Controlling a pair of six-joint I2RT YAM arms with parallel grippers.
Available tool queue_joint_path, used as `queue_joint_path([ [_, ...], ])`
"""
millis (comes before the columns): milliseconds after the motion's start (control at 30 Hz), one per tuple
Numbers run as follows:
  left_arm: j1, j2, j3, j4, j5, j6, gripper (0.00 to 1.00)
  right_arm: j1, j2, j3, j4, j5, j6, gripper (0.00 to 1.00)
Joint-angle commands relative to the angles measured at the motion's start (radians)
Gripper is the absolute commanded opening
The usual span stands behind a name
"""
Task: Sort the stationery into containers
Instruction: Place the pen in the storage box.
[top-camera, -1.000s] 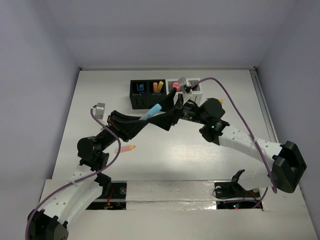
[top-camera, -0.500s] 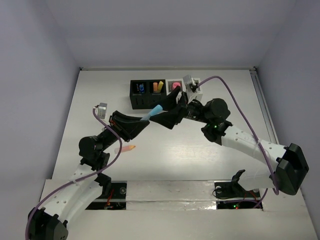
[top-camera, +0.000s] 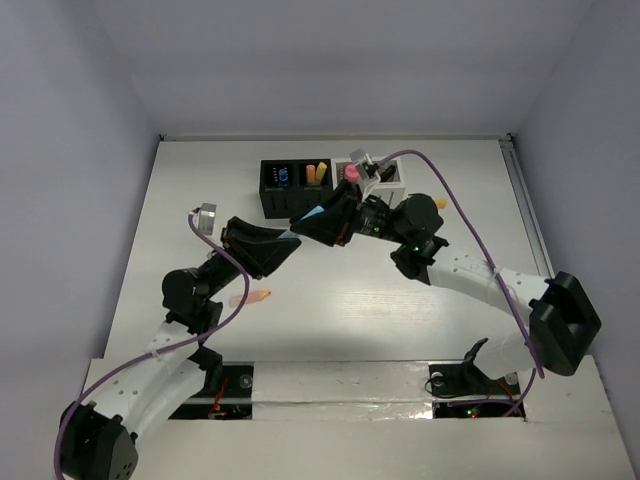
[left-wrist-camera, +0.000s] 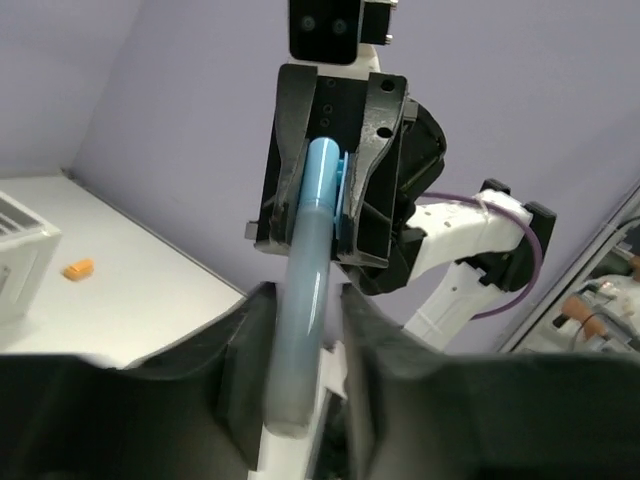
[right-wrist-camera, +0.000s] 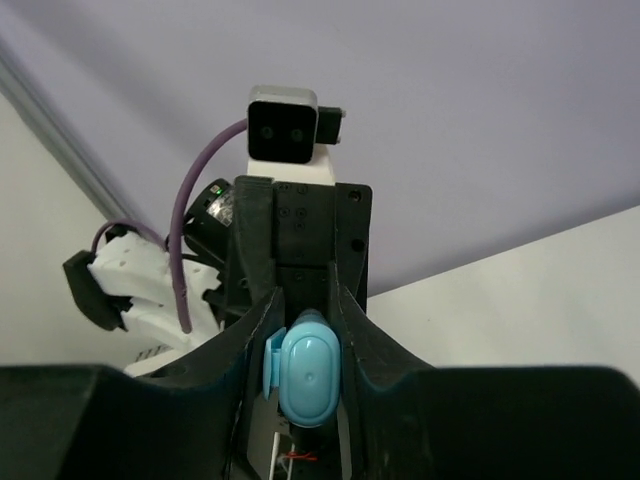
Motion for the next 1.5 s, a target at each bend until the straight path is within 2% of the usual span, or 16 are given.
queue_joint_path([
  [0, -0.005, -0.049, 0.015, -0.085, -0.036, 0.086, 0.32, -0.033, -0.021, 0.01, 0.05, 0.106, -0.042, 0.0],
  [67, -0.005, -0.132, 0.031, -0.272, -0.084, 0.146, 0.47, -0.058, -0.015, 0.011, 0.014, 0.125, -0.047, 0.0],
  [133, -0.005, -0.218, 0.046, -0.466, -0.167, 0.236, 0.73, -0.112, 0.006, 0.022, 0.005, 0.14, -0.032, 0.0],
  [200, -0.005, -0.264, 0.092, -0.606, -0.26, 0.288, 0.9, -0.154, 0.029, 0.042, -0.027, 0.137, -0.023, 0.0],
  [300, -0.005, -0.323, 0.167, -0.833, -0.354, 0.368, 0.96, -0.234, 0.095, 0.089, -0.053, 0.128, -0.016, 0.0],
  [400, -0.005, -0.343, 0.254, -1.036, -0.417, 0.442, 0.99, -0.272, 0.201, 0.213, -0.208, 0.141, -0.102, 0.0],
  [533, -0.005, -0.317, 0.368, -1.157, -0.429, 0.557, 0.99, -0.272, 0.359, 0.431, -0.481, 0.259, -0.275, 0.0],
  [833, -0.005, -0.306, 0.37, -1.211, -0.502, 0.687, 0.99, -0.282, 0.625, 0.808, -0.799, 0.422, -0.476, 0.0],
  [1000, -0.005, -0.318, 0.364, -1.211, -0.509, 0.694, 0.99, -0.282, 0.697, 0.872, -0.915, 0.416, -0.513, 0.0],
  [1167, 0.014, -0.318, 0.364, -1.203, -0.495, 0.695, 0.99, -0.282, 0.704, 0.846, -0.928, 0.414, -0.512, 0.0],
  [1200, 0.014, -0.317, 0.364, -1.203, -0.489, 0.695, 0.99, -0.282, 0.709, 0.849, -0.932, 0.422, -0.512, 0.02],
  [1267, 0.023, -0.312, 0.364, -1.203, -0.485, 0.695, 0.99, -0.282, 0.714, 0.862, -0.946, 0.419, -0.516, 0.24],
  [1300, 0.023, -0.31, 0.362, -1.203, -0.483, 0.695, 0.99, -0.282, 0.712, 0.878, -0.954, 0.41, -0.518, 0.51],
  [1333, 0.032, -0.31, 0.362, -1.203, -0.482, 0.694, 0.99, -0.282, 0.705, 0.89, -0.957, 0.404, -0.516, 0.6],
  [1400, 0.032, -0.309, 0.362, -1.203, -0.48, 0.692, 0.99, -0.282, 0.692, 0.931, -0.975, 0.382, -0.516, 0.72],
  [1467, 0.041, -0.307, 0.359, -1.205, -0.48, 0.694, 0.99, -0.282, 0.674, 0.965, -1.009, 0.379, -0.521, 0.76],
])
